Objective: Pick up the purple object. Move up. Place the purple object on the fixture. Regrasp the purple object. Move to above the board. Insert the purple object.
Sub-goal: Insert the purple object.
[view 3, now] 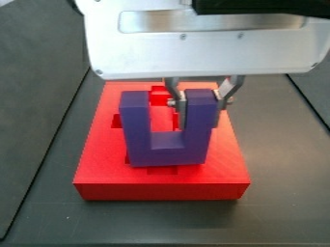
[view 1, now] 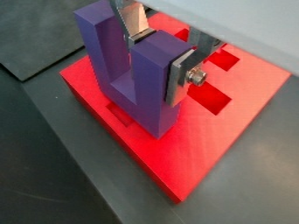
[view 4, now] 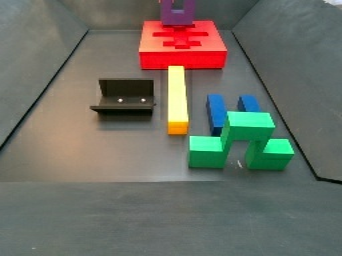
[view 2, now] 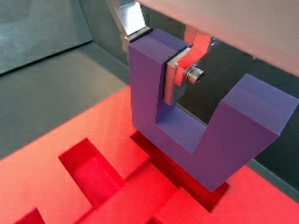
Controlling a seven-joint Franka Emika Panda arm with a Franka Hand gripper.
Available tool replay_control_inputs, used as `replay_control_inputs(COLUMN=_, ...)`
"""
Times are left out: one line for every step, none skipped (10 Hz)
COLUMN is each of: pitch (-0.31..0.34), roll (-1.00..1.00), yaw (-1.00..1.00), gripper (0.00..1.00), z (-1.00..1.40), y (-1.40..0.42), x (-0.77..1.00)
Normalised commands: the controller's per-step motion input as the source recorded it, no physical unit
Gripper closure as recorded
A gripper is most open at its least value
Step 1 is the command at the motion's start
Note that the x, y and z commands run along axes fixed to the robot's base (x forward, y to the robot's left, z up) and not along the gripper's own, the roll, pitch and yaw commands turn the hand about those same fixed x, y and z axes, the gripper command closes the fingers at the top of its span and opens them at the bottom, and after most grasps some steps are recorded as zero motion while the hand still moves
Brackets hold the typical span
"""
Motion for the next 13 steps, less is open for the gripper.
replay_control_inputs(pitch=-0.054, roll=0.28, yaw=0.00, gripper=1.00, z=0.00, y=0.00, x=0.10)
replay_control_inputs(pitch=-0.086, roll=0.43, yaw=0.00, gripper=1.00, z=-0.01, y=-0.09, x=-0.01)
replay_control_inputs(pitch=-0.084, roll=0.50, yaw=0.00, gripper=1.00, z=0.00, y=-0.14, x=0.00)
replay_control_inputs(pitch=-0.039, roll=0.43, yaw=0.00, gripper=1.00, z=0.00, y=-0.15, x=0.00)
replay_control_inputs(pitch=-0.040, roll=0.40, yaw=0.00, gripper=1.00, z=-0.03, y=-0.08, x=0.00)
replay_control_inputs(pitch=-0.054, roll=0.40, yaw=0.00, gripper=1.00, z=0.00, y=0.00, x=0.00)
replay_control_inputs(pitch=-0.054, roll=0.37, yaw=0.00, gripper=1.00, z=0.00, y=0.00, x=0.00)
replay_control_inputs(pitch=-0.056, roll=0.30, yaw=0.00, gripper=1.00, z=0.00, y=0.00, x=-0.08)
replay_control_inputs(pitch=-0.050, roll=0.11, yaw=0.00, gripper=1.00, z=-0.02, y=0.00, x=-0.29)
replay_control_inputs(pitch=-0.057, roll=0.00, yaw=0.00, gripper=1.00, z=0.00, y=-0.03, x=-0.34)
replay_control_inputs(pitch=-0.046, roll=0.00, yaw=0.02, gripper=1.00, z=0.00, y=-0.05, x=-0.25)
replay_control_inputs(pitch=-0.030, roll=0.00, yaw=0.04, gripper=1.00, z=0.00, y=-0.02, x=-0.11)
replay_control_inputs(pitch=0.000, roll=-0.01, yaw=0.06, gripper=1.00, z=-0.02, y=-0.04, x=0.01)
